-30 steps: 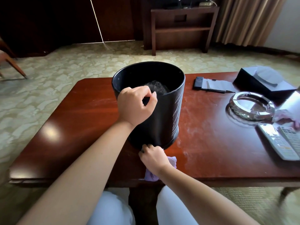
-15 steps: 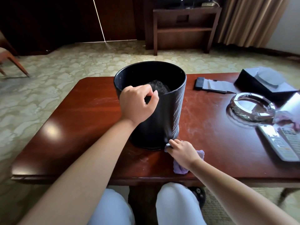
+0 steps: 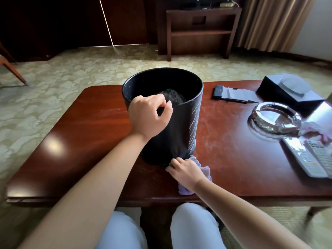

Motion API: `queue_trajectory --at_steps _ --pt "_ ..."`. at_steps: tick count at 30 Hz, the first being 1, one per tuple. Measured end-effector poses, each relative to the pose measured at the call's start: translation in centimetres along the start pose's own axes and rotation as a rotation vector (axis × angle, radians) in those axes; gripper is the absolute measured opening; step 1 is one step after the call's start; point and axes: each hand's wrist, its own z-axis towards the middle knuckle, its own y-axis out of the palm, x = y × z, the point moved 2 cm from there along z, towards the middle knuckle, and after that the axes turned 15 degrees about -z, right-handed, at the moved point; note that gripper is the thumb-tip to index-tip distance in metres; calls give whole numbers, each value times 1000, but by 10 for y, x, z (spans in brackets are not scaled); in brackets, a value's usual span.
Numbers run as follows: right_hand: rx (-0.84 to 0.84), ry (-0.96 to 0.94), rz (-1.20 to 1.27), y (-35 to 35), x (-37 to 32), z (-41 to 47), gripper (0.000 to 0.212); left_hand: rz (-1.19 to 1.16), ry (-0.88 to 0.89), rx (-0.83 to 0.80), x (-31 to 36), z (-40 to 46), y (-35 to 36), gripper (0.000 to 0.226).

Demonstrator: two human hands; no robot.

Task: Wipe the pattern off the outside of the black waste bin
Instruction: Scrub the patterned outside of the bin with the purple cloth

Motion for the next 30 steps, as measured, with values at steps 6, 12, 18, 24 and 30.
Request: queue_trajectory --at_steps 6,12,18,24,30 --pt "-155 502 284 7 41 -26 12 -12 -2 6 1 0 1 33" --pt "-329 842 475 13 48 -30 10 -16 -3 22 2 1 2 33" --pt "-467 1189 690 15 57 -28 16 -23 -17 1 -1 1 3 35" --pt "-421 1206 720 1 32 -26 16 -15 22 -2 -4 2 -3 32" --pt "-441 1138 779 -10 16 -27 13 120 44 18 -7 -2 -4 38"
